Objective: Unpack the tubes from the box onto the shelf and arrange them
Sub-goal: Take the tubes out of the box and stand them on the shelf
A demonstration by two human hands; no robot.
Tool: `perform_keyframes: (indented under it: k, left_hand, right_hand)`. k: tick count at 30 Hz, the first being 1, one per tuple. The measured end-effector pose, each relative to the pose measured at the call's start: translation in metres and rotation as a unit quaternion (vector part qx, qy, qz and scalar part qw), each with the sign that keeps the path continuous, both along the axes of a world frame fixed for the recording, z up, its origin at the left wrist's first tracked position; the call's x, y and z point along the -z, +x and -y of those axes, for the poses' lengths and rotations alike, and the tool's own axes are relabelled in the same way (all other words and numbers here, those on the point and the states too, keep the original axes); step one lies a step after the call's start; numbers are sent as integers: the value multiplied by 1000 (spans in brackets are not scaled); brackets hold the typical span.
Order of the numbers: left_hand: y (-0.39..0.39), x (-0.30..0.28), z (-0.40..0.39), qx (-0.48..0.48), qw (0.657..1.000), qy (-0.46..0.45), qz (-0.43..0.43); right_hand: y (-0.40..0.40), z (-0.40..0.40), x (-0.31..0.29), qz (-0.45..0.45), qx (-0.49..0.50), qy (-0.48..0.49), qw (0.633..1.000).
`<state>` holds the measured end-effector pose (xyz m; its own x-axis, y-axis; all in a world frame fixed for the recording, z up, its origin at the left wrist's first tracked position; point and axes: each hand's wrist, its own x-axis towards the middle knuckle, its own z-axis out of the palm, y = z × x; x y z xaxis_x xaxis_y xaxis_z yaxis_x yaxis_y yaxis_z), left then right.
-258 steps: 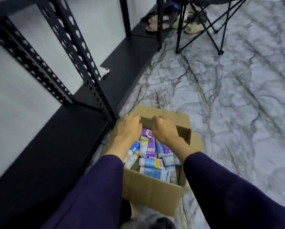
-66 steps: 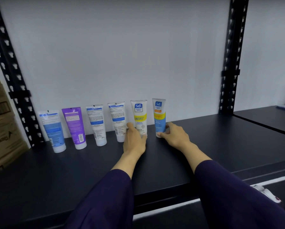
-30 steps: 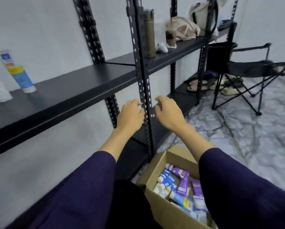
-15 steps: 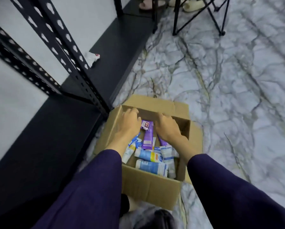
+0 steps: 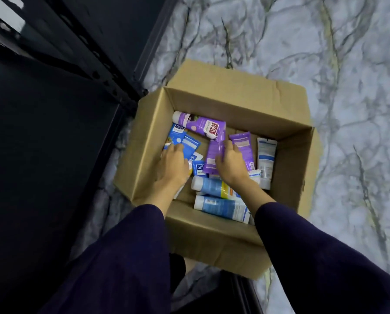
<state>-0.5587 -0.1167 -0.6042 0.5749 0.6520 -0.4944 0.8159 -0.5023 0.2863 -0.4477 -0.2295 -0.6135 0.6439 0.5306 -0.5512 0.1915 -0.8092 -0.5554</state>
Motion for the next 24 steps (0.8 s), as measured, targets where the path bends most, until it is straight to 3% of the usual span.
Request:
perform_keyframes:
  k: [3,7,9,11,17,24]
  left_hand:
    - [2,8,1,40,997,70,-4]
    - [0,22,0,37,985,167,23]
    - [-1,29,-1,42,983,177,14]
    - [0,33,0,46,983,176,11]
    - [2,28,-7,71,986,146,37]
    - [5,22,-8,-13,1000,26,4]
  right_hand:
    - [-2,-12,11,16,30,1,999]
    - [-2,-27,21,235,-48,9,971]
    - [0,-39,25,255,-95,49,961]
    - [5,-51,30,242,-141,63,958]
    - [19,-64,28,243,-229,-53,941]
    - [10,-22,22,277,-163,-57,945]
